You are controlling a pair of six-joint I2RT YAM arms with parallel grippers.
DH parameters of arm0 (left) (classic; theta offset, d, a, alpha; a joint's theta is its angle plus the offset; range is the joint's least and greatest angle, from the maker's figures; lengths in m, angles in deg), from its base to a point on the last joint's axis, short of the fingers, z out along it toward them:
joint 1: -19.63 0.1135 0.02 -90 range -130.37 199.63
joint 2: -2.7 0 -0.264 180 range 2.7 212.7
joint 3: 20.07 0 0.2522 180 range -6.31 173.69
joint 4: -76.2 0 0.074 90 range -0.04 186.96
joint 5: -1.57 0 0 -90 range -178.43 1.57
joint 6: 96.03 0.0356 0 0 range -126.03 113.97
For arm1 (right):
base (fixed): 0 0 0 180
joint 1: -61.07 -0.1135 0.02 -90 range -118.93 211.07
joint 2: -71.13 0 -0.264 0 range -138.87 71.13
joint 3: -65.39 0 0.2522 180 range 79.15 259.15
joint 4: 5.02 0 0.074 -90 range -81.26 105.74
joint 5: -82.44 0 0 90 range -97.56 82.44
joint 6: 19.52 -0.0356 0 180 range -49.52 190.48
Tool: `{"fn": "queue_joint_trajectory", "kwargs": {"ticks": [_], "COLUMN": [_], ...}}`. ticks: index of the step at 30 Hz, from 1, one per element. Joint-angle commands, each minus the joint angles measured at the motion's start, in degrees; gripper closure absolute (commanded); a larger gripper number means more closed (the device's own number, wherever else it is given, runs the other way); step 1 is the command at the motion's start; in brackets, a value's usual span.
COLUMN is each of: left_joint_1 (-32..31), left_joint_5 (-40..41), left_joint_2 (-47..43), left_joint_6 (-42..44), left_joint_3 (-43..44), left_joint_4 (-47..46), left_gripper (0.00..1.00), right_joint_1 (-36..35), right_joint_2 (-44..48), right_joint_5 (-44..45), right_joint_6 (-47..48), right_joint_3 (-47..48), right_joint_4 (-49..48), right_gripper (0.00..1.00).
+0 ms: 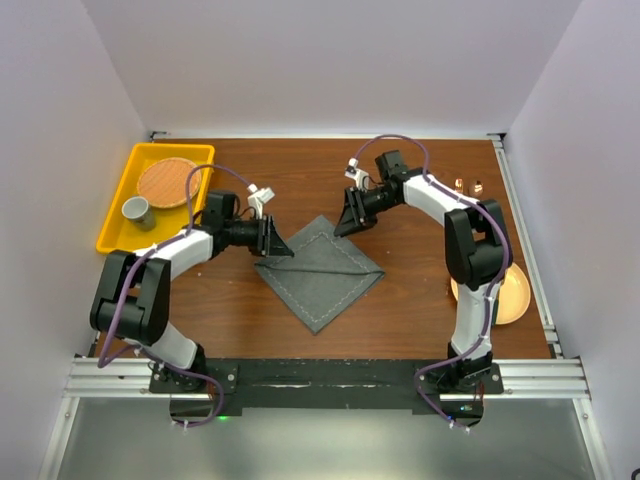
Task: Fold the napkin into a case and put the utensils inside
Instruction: Smooth out the upper triangle-folded napkin at the center of the board.
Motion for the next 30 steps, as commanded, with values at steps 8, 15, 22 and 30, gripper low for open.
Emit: {"fn": "queue_joint_trajectory", "kwargs": {"ticks": [8, 15, 22, 30], "left_joint_1": [-3.0, -0.3, 2.9, 3.9], "left_joint_5": [1.1, 2.8, -1.3, -4.3], "left_joint_2": [1.7, 10.2, 17.8, 21.8], "left_joint_6": [-6.2, -4.1, -5.0, -7.1], "left_joint_3": [-5.0, -1.2, 1.3, -2.2], "left_joint_4": [-3.9, -4.5, -7.9, -8.9], "left_gripper": [0.71, 0.69, 0.66, 0.65], "right_joint_1": [-4.5, -3.5, -0.5, 2.3], "right_joint_2": [6.9, 1.4, -2.2, -3.8], "right_joint_5": [-3.4, -1.3, 1.8, 4.2], "right_joint_6": [-3.5, 2.2, 5.9, 6.5], "right_joint_3": [-12.1, -11.8, -12.2, -15.2], "right_joint_4": [-2.4, 1.7, 3.9, 3.1], "right_gripper": [0.61, 0.62, 0.62, 0.63]}}
